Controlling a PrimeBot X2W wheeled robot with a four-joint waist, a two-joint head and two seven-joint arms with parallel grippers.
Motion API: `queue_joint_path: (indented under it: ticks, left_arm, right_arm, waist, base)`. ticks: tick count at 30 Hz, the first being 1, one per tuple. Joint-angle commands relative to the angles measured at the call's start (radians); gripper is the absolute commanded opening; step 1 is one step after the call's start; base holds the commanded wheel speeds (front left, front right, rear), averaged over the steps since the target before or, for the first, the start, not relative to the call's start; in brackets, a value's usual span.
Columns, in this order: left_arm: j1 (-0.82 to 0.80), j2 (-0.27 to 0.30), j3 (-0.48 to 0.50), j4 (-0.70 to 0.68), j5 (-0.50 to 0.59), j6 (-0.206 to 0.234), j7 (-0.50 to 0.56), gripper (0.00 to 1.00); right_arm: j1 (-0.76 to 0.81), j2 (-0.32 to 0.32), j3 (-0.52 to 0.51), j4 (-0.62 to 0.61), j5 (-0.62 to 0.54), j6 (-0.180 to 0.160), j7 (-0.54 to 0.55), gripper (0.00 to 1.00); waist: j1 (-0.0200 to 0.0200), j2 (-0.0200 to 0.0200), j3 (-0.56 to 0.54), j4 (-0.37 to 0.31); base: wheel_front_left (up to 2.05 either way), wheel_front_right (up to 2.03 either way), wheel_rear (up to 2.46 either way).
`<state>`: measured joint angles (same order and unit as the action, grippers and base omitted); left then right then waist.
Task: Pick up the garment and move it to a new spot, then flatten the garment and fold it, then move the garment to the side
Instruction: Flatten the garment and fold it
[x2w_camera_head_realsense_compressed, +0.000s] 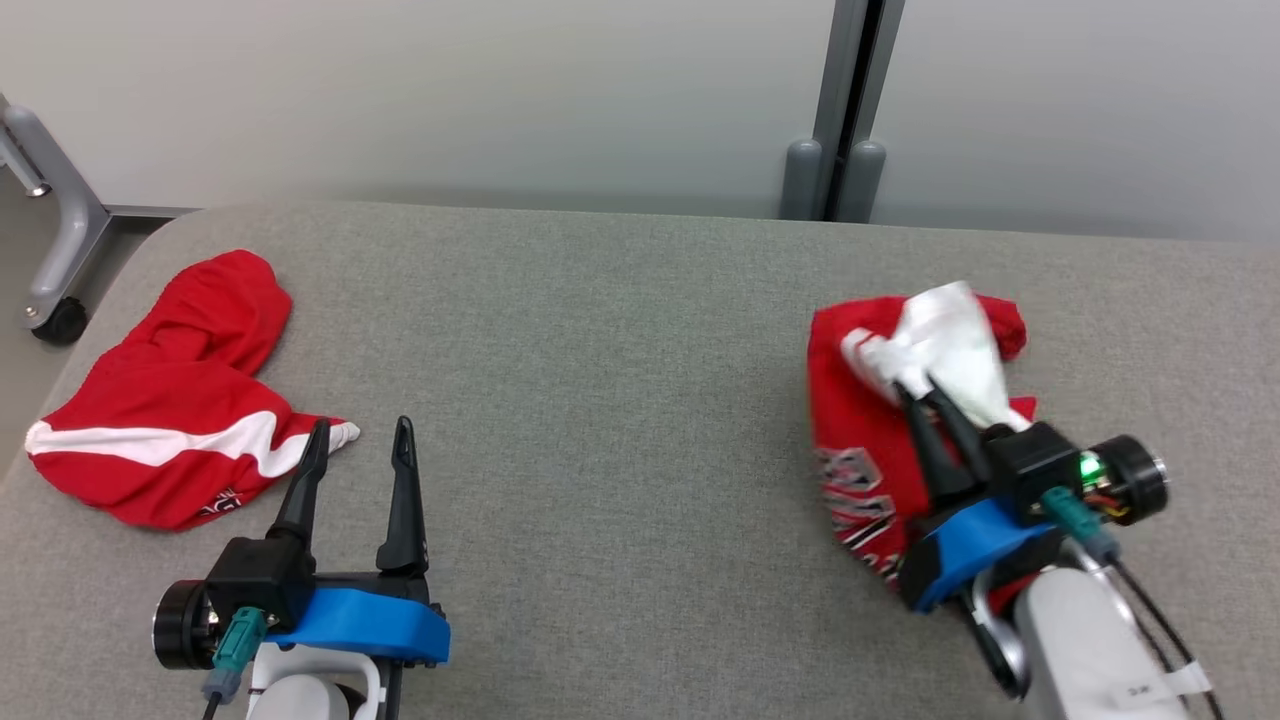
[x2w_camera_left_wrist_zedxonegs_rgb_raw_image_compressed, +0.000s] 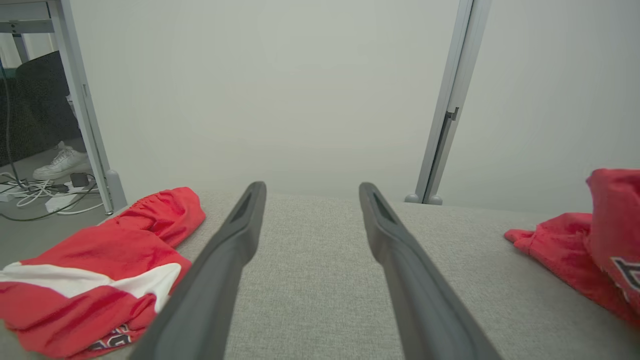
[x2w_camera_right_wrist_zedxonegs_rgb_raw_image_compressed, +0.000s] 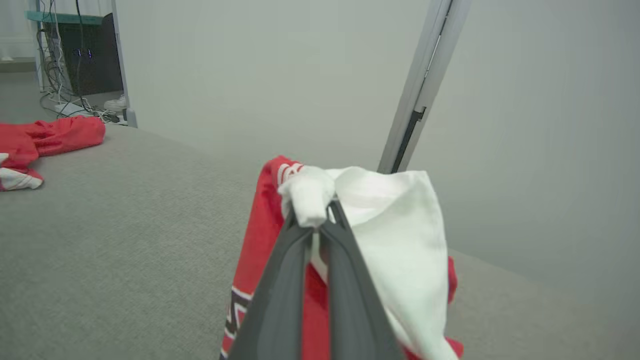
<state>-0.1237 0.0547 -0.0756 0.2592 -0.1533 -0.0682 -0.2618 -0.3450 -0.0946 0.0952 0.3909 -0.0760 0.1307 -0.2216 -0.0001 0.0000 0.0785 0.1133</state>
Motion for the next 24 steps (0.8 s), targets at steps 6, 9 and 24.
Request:
queue_joint_path:
  ticks: [6, 9, 24]
  left_arm:
    - [0.013, -0.003, 0.005, -0.006, -0.005, 0.007, -0.005, 1.00]
    - [0.016, -0.003, 0.011, -0.008, -0.009, 0.008, -0.005, 1.00]
    - [0.036, -0.005, 0.001, 0.000, -0.018, 0.011, -0.005, 1.00]
  right_arm:
    - [0.070, 0.029, 0.158, 0.001, 0.052, 0.000, 0.014, 0.00]
    - [0.101, 0.032, 0.193, -0.003, 0.066, 0.000, 0.008, 0.00]
    - [0.365, -0.024, 0.011, -0.248, 0.034, 0.000, 0.038, 0.00]
  waist:
    - [0.0001, 0.0000, -0.002, 0.011]
    - [0.0001, 0.0000, -0.005, 0.007]
    - [0.0001, 0.0000, -0.037, -0.060]
  base:
    - [0.00, 0.00, 0.00]
    - [0.00, 0.00, 0.00]
    - [0.00, 0.00, 0.00]
